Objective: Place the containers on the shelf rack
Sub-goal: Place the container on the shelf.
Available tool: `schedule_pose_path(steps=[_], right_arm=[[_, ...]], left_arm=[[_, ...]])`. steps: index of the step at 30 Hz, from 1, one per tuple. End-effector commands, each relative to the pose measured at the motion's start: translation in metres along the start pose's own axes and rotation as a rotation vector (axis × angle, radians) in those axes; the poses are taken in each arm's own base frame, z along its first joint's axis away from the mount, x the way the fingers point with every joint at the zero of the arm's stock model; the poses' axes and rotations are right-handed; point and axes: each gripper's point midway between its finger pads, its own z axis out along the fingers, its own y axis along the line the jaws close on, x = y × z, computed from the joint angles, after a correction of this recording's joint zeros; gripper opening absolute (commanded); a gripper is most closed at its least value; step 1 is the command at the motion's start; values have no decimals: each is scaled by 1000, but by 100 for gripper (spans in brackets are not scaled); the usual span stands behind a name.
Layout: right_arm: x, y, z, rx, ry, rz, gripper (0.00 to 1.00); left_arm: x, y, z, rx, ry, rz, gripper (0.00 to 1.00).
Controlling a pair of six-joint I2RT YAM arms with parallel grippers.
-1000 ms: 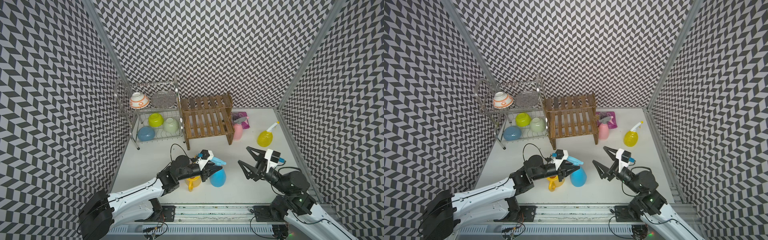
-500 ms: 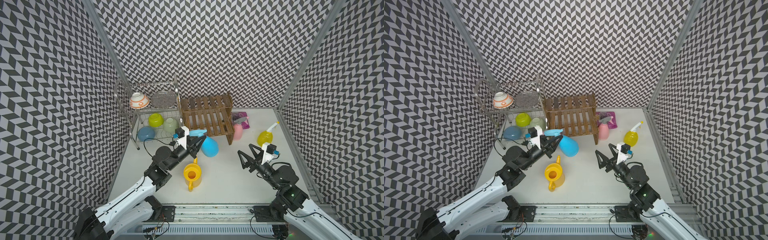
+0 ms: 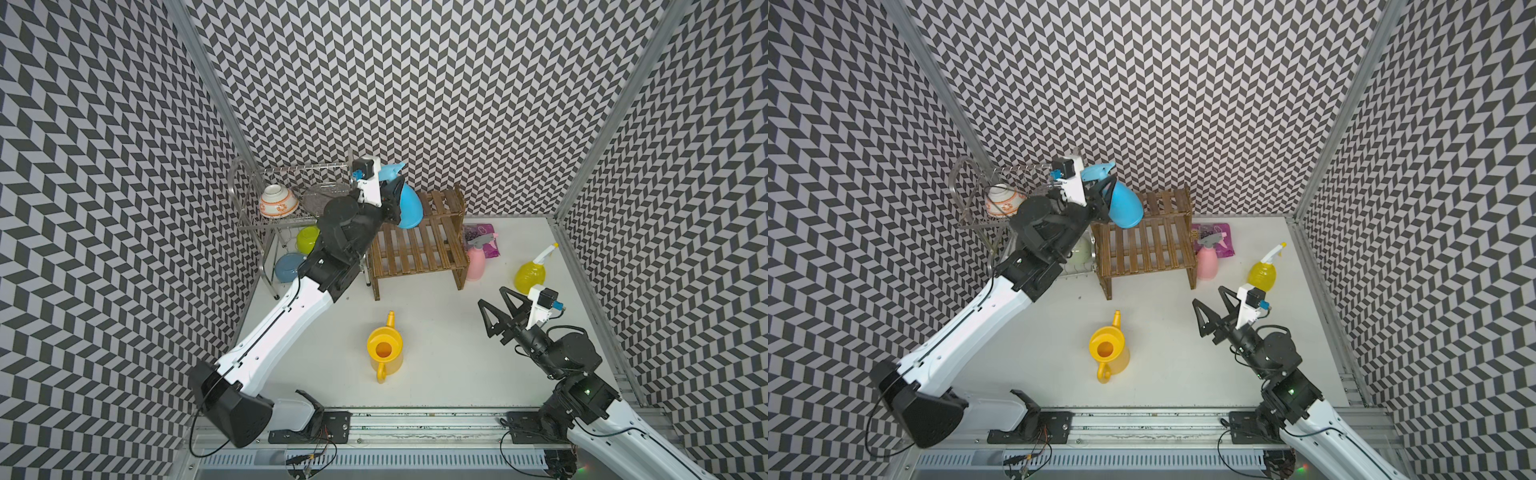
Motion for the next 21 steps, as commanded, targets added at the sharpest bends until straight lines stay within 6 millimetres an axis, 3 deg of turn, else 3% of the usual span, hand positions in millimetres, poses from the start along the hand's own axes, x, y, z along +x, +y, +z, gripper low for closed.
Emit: schedule_pose_path(steps=[1,6,12,21], right_arm=[[-10,5,1,-25,-35,5,93],[-6,5,3,-27,-24,3,93],[-4,5,4,-30,-15,1,93],[-3,4,5,-25,-14,-2,93]], left_arm=[[13,30,23,-104,62,73,0],[21,59,55,-159,66,66,0],[30,84,73,-188,58,52,0],[49,97,94,-195,114,52,0]])
